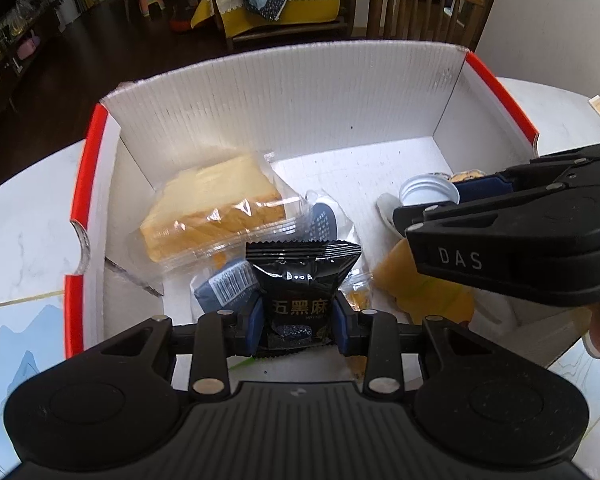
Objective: Organize objects
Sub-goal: 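Open both tools to release the snack bag and lid inside the box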
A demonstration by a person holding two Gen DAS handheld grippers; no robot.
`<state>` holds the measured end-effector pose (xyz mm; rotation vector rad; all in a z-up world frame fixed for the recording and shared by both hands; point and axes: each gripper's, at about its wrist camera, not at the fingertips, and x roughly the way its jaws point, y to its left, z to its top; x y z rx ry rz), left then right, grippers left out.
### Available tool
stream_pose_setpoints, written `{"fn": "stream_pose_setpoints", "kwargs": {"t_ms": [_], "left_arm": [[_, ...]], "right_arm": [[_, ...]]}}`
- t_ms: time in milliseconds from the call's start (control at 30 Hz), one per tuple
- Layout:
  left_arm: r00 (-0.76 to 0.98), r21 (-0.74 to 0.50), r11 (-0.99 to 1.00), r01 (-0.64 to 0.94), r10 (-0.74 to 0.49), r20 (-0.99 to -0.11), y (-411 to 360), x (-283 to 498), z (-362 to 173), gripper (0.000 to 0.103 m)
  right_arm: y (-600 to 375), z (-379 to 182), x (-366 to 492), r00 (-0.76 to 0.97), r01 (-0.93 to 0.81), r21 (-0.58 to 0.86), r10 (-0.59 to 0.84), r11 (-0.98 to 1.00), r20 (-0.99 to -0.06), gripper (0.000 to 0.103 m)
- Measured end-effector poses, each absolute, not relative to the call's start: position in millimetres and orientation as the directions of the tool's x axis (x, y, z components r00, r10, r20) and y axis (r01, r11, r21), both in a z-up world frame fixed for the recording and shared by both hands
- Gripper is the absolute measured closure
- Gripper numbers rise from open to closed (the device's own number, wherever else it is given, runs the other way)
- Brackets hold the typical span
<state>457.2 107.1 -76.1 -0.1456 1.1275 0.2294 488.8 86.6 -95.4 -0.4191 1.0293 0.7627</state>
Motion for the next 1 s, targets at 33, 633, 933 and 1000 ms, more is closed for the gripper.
{"fn": "stream_pose_setpoints", "kwargs": {"t_ms": [33,633,933,1000], "left_arm": [[0.405,-0.001,0.967,-0.255,0.106,-0.908,107.0,457.4,-77.3,0.070],[0.523,-0.073,0.956,-0.284,0.091,-0.847,105.0,417.7,-44.6,0.039],[0.614,-0.119,0.961,-0.250,0.062,-0.787,93.1,386.6,-6.5,0.039],[0.631,-0.122,0.963,-0.242,0.061,-0.773,90.3,378.5,0.8,0.039]], "right_arm": [[86.8,-95.6,488.6,0.297,-0.735,0.032,0.364,0.677,-0.883,0.063],[70.9,-56.5,473.6,0.313,-0.745,0.064,0.433,0.664,-0.846,0.057],[40.3,-11.6,447.1,0.322,-0.766,0.099,0.513,0.635,-0.796,0.050],[32.9,-4.4,438.2,0.325,-0.769,0.106,0.528,0.630,-0.785,0.049]]}}
